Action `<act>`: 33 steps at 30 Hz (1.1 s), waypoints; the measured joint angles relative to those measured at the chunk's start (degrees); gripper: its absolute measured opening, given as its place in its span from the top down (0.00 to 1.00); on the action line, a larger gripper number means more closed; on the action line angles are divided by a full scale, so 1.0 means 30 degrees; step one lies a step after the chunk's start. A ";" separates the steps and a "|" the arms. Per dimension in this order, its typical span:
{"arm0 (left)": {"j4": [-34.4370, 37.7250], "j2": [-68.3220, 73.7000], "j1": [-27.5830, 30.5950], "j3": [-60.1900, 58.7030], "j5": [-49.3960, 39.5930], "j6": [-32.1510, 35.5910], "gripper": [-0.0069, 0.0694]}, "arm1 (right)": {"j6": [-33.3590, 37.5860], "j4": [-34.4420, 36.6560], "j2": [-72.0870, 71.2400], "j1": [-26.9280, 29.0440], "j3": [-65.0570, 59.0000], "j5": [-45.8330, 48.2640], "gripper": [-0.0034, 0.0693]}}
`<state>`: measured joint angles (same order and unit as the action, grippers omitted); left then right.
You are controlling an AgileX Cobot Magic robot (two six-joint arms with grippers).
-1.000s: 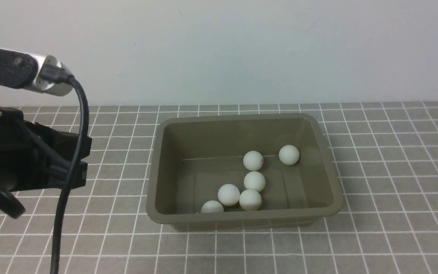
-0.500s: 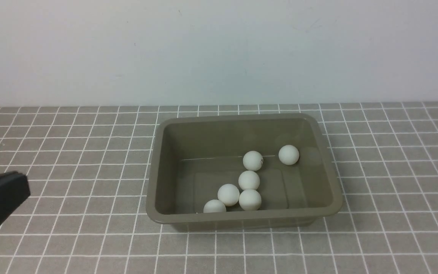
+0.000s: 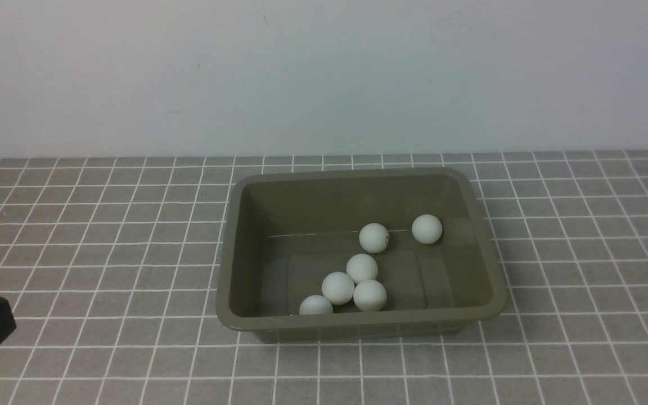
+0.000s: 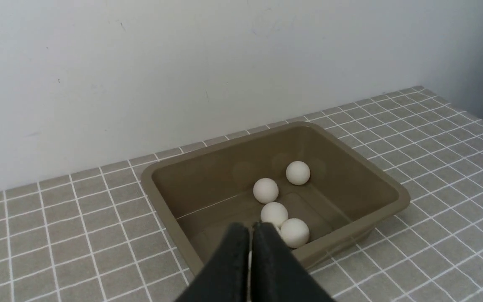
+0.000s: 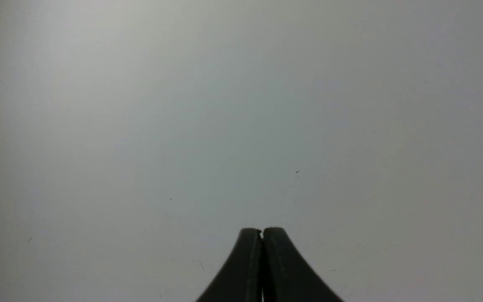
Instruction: Put the table tennis balls into the box on the grey coffee tablecloth.
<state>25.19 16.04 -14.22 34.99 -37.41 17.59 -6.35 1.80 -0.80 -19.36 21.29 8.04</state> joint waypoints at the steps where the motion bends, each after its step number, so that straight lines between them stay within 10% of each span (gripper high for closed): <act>1: -0.0147 -0.0051 0.0018 -0.0248 0.0412 0.0000 0.92 | 0.0000 0.0000 0.0000 0.0000 0.0000 0.0000 0.97; 13: -0.3873 -0.5442 0.4597 -0.9421 0.4859 -0.2777 0.92 | 0.0000 -0.0041 0.0000 0.0000 0.0000 0.0057 0.97; 33: -0.7466 -0.5552 0.4750 -1.2124 0.5128 -0.2852 0.92 | 0.0000 -0.0047 0.0000 0.0000 0.0000 0.0211 0.97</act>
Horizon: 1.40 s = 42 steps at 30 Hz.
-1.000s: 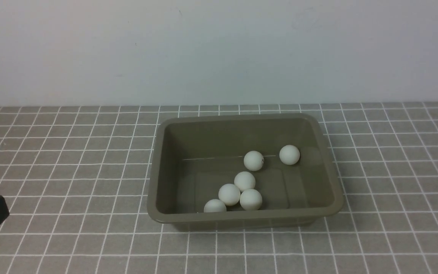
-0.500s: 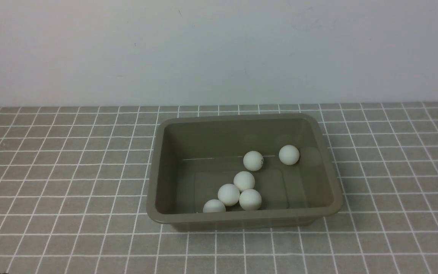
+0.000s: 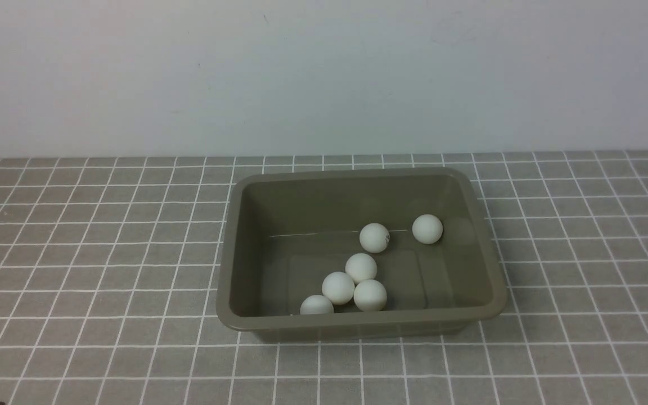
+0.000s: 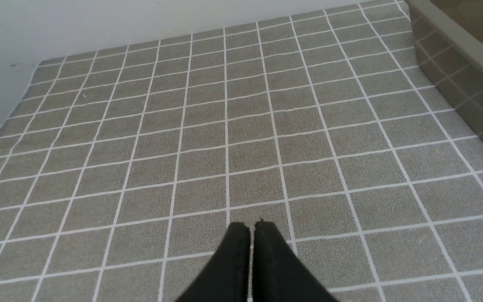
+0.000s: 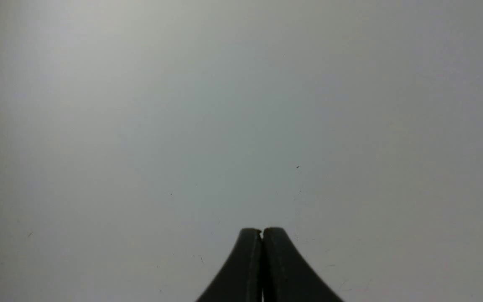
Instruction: Put the table tennis balls into the box on the grey coffee tablecloth.
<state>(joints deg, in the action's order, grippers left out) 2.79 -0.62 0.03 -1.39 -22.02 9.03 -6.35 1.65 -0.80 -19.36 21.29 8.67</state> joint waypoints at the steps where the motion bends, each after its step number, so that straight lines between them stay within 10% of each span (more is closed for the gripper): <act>1: 0.0000 0.0000 0.0000 0.0000 0.0000 0.0000 0.92 | 0.0000 0.0000 0.0000 0.0000 0.0000 0.0000 0.97; 20: 0.0017 0.0000 0.0000 0.0000 0.0000 -0.0041 0.92 | 0.0283 -0.1205 0.0000 0.0205 -0.0230 0.1933 0.97; 29: 0.0017 0.0000 0.0014 0.0000 0.0000 -0.0041 0.92 | 0.0298 -0.3142 0.0000 0.5453 -0.6910 0.5916 0.97; 42: 0.0017 0.0000 0.0020 0.0000 0.0018 -0.0027 0.92 | 0.0298 -0.3409 0.0036 0.6092 -0.7545 0.3990 0.97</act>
